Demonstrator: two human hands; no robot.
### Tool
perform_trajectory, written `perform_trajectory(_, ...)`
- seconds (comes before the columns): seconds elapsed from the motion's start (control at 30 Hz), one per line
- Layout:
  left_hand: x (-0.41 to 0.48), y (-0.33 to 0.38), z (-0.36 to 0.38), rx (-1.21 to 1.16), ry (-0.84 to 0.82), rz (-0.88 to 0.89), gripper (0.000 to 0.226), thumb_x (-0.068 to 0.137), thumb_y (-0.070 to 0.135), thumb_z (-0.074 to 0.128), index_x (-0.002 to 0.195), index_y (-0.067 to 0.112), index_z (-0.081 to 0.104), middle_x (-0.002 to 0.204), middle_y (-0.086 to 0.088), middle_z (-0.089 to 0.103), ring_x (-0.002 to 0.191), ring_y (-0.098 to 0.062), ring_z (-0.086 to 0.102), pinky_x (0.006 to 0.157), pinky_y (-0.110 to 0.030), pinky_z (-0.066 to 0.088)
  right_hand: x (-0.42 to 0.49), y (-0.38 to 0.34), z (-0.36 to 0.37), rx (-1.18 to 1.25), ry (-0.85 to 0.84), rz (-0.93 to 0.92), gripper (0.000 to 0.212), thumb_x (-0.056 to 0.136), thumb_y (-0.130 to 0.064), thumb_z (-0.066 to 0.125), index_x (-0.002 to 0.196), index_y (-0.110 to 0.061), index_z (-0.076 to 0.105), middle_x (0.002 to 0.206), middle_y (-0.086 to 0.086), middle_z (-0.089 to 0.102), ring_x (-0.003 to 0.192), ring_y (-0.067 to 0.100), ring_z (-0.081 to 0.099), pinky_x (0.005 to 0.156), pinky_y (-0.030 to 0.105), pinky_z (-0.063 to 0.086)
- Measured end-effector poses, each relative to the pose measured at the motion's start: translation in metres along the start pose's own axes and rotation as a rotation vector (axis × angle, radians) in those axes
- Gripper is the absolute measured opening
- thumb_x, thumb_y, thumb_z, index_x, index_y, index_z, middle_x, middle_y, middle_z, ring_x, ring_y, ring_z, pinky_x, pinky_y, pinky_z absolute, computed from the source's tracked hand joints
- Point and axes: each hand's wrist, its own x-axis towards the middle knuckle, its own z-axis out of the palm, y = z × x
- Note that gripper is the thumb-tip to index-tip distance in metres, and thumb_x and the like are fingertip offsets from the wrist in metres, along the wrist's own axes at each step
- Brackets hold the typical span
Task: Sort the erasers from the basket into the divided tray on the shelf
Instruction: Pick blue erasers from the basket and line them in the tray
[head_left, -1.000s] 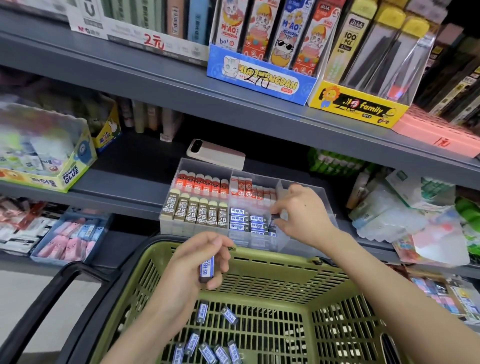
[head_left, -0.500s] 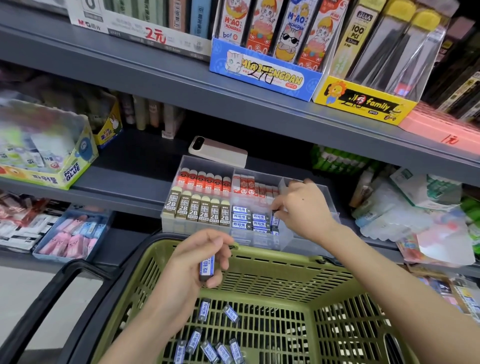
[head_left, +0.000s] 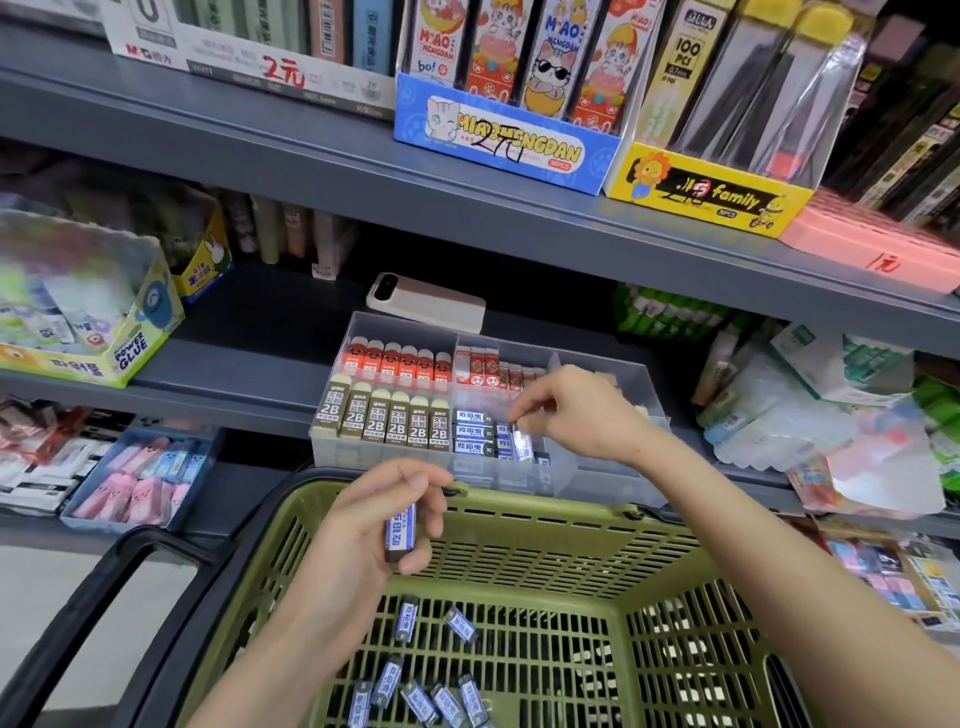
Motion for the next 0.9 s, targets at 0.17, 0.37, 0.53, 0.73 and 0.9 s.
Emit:
perform_trajectory(0.17,0.001,-0.001,-0.002,0.004,-0.011,-0.008,0.028,0.063,0.027,0.068,0.082,0.007,0.071,0.069,-0.005,0.056,0.058,-0.011,0.049,0.043,-0.02,0.03,0.004,-0.005,-0.003,-0.013,-0.28,-0.103,0.02,0.086,-0.011,0.063,0.098,-0.022,0.074,0.08,-0.017,0.067,0.069,-0.009,0.055,0.075,0.006,0.038)
perform_trajectory(0.37,0.001,-0.001,-0.002,0.001,-0.01,-0.012,0.029,0.062,0.027,0.069,0.083,0.007,0.07,0.069,-0.005,0.055,0.058,-0.011,0.048,0.044,-0.021,0.03,0.007,-0.002,0.005,0.208,-0.255,-0.041,0.031,0.082,0.013,0.05,0.099,-0.009,0.065,0.089,0.014,0.069,0.078,0.022,0.066,0.071,0.029,0.057)
perform_trajectory(0.53,0.002,-0.002,-0.002,-0.011,-0.02,-0.007,0.03,0.064,0.028,0.067,0.085,0.007,0.07,0.07,-0.007,0.055,0.061,-0.013,0.05,0.045,-0.021,0.035,0.003,0.006,-0.002,-0.074,-0.111,-0.118,0.022,0.088,-0.01,0.055,0.101,-0.023,0.067,0.079,-0.01,0.069,0.079,0.003,0.06,0.058,-0.006,0.03)
perform_trajectory(0.73,0.005,-0.007,-0.003,-0.135,-0.064,0.0,0.028,0.068,0.005,0.058,0.094,0.007,0.071,0.083,-0.013,0.06,0.076,-0.019,0.058,0.062,-0.029,0.049,0.0,0.003,0.005,-0.108,-0.181,-0.19,0.033,0.102,-0.028,0.033,0.13,-0.024,0.051,0.085,-0.006,0.073,0.1,0.009,0.056,0.089,0.026,0.039)
perform_trajectory(0.9,0.006,-0.006,-0.005,-0.142,-0.062,-0.013,0.028,0.069,0.005,0.058,0.093,0.007,0.071,0.084,-0.012,0.061,0.078,-0.019,0.059,0.065,-0.031,0.048,-0.01,0.013,0.006,-0.311,0.05,-0.267,0.041,0.098,-0.044,0.033,0.132,-0.028,0.049,0.093,-0.002,0.071,0.097,0.013,0.054,0.086,0.026,0.021)
